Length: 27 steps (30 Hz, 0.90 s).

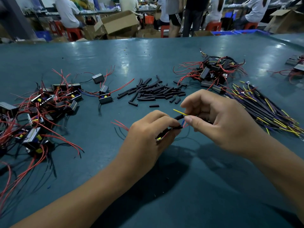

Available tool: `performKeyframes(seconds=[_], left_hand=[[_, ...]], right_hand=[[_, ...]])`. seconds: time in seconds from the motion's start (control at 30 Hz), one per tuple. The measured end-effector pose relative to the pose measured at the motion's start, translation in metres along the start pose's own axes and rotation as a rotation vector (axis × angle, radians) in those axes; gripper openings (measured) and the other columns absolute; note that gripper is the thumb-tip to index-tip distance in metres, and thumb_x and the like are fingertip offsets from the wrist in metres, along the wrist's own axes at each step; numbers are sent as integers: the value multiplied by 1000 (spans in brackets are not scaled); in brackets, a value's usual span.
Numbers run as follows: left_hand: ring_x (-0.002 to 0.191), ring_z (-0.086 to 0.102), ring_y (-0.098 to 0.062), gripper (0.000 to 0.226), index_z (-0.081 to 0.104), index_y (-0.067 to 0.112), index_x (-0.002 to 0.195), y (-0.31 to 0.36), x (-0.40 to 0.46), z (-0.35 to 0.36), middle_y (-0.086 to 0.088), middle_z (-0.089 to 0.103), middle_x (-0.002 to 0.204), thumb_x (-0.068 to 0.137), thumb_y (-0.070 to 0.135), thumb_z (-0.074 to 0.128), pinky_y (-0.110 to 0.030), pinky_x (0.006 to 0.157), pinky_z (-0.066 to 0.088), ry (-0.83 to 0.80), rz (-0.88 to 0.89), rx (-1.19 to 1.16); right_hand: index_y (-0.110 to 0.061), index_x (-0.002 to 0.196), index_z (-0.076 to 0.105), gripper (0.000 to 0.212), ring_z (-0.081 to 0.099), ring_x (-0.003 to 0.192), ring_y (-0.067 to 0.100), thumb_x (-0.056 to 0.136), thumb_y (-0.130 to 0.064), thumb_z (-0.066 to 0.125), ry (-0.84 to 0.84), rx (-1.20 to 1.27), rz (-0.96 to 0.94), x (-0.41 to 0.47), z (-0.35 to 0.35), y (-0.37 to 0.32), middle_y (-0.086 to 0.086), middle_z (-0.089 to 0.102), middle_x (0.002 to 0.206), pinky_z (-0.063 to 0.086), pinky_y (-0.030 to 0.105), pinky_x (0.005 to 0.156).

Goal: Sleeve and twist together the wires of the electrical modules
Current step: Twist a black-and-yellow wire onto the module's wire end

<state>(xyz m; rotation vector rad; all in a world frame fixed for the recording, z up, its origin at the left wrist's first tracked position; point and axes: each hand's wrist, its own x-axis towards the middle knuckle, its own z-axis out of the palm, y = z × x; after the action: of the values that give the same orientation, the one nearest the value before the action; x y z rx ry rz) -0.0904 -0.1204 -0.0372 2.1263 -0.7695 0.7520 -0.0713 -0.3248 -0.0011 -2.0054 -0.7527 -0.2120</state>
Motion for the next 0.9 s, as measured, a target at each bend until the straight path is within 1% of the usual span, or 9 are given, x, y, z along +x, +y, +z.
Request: performKeyframes(seconds=[0.2, 0.37, 0.47, 0.57, 0.67, 0.7, 0.73, 0.8, 0.9], left_hand=[[74, 60, -6, 7, 69, 11, 95, 3, 0, 0, 7, 68, 84, 90, 15, 72, -23, 68, 49, 112, -99, -57], [76, 58, -10, 7, 75, 8, 90, 6, 2, 0, 3, 65, 85, 87, 14, 76, -27, 68, 48, 97, -60, -62], [84, 61, -15, 12, 75, 8, 92, 7, 4, -4, 2, 67, 91, 85, 18, 79, -31, 75, 50, 135, -10, -1], [91, 60, -7, 28, 69, 19, 98, 4, 5, -14, 16, 65, 95, 78, 34, 82, -26, 83, 45, 123, -128, 55], [94, 65, -3, 30, 71, 28, 106, -4, 6, -21, 18, 71, 92, 79, 36, 83, -26, 88, 50, -130, -405, -178], [90, 66, 0, 24, 75, 27, 103, -5, 7, -22, 15, 72, 89, 81, 32, 83, -26, 85, 54, -191, -467, -287], [84, 65, 3, 18, 77, 27, 99, -5, 8, -22, 11, 73, 86, 82, 28, 81, -20, 79, 55, -211, -482, -343], [77, 62, 6, 12, 78, 25, 93, -3, 10, -21, 6, 74, 84, 81, 24, 81, -6, 71, 46, -192, -454, -347], [71, 61, 7, 10, 78, 22, 87, -1, 11, -20, 1, 74, 83, 79, 21, 83, -3, 66, 42, -164, -486, -402]], right_hand=[[-18, 100, 63, 19, 69, 70, 23, 89, -4, 70, 53, 73, 20, -1, 6, -2, -2, 67, 82, 58, 30, 66], [-27, 96, 63, 22, 70, 80, 17, 88, -9, 72, 82, -54, 17, -2, 11, -5, -8, 70, 84, 55, 24, 58], [-29, 97, 64, 16, 69, 81, 14, 87, -17, 71, 96, -34, 46, -1, 10, -4, -11, 70, 85, 53, 23, 57], [-29, 97, 64, 15, 68, 82, 13, 84, -22, 64, 98, -12, 67, -1, 8, -2, -12, 69, 86, 50, 21, 63], [-27, 97, 65, 15, 68, 81, 16, 84, -20, 63, 75, -12, 59, -1, 6, -1, -10, 69, 87, 54, 30, 68], [-27, 98, 65, 16, 68, 81, 17, 84, -20, 64, 63, -31, 44, -1, 5, -1, -10, 69, 87, 54, 30, 69], [-27, 98, 65, 16, 67, 81, 16, 84, -19, 64, 52, -53, 26, -1, 4, -1, -10, 69, 87, 52, 28, 68], [-27, 99, 65, 16, 67, 82, 14, 85, -18, 65, 32, -79, -2, 0, 2, -1, -11, 69, 88, 47, 19, 67], [-26, 99, 66, 17, 68, 86, 12, 86, -16, 66, 30, -109, -48, 0, 1, -2, -13, 70, 89, 43, 10, 71]])
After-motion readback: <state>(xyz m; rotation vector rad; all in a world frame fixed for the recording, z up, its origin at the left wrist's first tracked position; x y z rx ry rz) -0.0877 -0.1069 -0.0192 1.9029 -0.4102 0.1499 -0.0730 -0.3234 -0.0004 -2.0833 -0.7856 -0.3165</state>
